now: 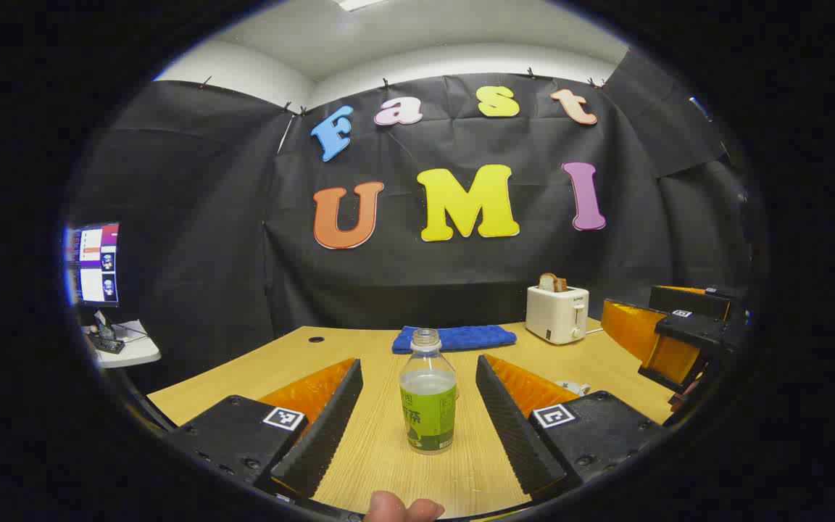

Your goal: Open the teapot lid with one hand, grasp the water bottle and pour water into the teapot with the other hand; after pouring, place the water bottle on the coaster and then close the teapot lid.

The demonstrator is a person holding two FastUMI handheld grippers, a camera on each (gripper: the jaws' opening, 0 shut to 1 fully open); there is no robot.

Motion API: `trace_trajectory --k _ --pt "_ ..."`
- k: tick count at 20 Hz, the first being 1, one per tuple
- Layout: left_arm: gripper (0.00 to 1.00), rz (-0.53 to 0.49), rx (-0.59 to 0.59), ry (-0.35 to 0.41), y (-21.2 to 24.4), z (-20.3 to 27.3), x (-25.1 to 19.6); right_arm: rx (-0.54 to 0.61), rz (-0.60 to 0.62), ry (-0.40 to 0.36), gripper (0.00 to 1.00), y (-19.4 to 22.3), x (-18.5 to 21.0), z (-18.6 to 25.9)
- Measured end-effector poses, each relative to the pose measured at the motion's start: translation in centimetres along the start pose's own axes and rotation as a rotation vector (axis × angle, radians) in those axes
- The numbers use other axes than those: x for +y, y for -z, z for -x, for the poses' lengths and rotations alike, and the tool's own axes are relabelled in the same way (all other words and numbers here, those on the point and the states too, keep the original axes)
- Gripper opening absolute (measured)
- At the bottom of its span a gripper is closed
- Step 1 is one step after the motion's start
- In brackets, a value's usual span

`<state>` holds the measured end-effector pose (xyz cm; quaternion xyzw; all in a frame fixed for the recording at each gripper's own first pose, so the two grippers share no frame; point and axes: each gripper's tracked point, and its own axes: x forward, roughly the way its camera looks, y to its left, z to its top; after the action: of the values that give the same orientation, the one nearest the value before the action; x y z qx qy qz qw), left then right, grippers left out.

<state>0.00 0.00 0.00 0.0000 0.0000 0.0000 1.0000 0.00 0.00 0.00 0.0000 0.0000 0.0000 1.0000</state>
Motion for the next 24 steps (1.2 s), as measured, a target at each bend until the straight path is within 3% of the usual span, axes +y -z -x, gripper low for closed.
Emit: trace_trajectory --k 17,24 --pt "0.99 0.026 -0.003 -0.003 0.3 -0.4 0.3 0.017 0.021 0.036 0.95 1.0 -0.7 -0.7" --pt "0.98 0.026 -0.002 0.006 0.3 -0.4 0.3 0.074 0.020 0.032 0.95 4.6 -0.5 -3.0"
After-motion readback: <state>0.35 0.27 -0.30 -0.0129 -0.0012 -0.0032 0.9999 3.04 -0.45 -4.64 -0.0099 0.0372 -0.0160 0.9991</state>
